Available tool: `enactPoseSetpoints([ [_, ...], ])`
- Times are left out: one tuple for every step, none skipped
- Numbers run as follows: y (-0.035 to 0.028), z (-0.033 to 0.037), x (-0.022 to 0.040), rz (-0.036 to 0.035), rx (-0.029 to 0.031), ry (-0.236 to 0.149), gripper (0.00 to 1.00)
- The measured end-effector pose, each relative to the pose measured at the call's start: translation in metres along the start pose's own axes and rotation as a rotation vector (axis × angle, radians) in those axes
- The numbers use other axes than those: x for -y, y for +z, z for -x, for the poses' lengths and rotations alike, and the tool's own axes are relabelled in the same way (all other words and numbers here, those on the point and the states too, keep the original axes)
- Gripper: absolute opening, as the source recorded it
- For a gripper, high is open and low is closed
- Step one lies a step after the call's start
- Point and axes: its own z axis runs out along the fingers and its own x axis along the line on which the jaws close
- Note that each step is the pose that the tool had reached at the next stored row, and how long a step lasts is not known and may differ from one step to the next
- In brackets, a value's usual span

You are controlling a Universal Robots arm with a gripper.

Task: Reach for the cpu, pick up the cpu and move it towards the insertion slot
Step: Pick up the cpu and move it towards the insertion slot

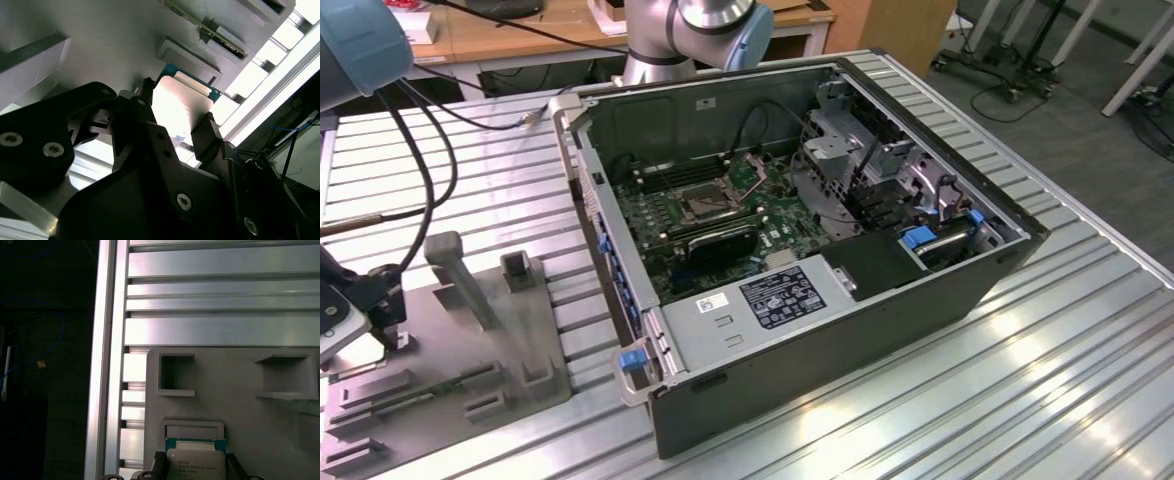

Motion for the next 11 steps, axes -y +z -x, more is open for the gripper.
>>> enactPoseSetpoints([
  [-0.0001,0.0,0.0,0.0,0.0,0.0,0.55],
  [-0.0002,0.0,0.0,0.0,0.0,0.0,0.55],
  [-0.0002,0.0,0.0,0.0,0.0,0.0,0.55],
  [-0.0004,0.0,0.0,-0.0001,-0.0001,0.0,0.55],
  [-0.0006,0.0,0.0,-0.0001,-0.0001,0.0,0.55],
  [-0.0008,0.0,0.0,0.0,0.0,0.0,0.55],
  [-0.0011,0.0,-0.0001,0.0,0.0,0.0,0.55],
  [-0.0012,0.0,-0.0001,0.0,0.0001,0.0,0.55],
  [-0.0013,0.0,-0.0001,0.0,0.0,0.0,0.55],
  [-0.0014,0.0,-0.0001,0.0,0.0,0.0,0.55],
  [-0.0015,0.0,-0.0001,0.0,0.0001,0.0,0.55],
])
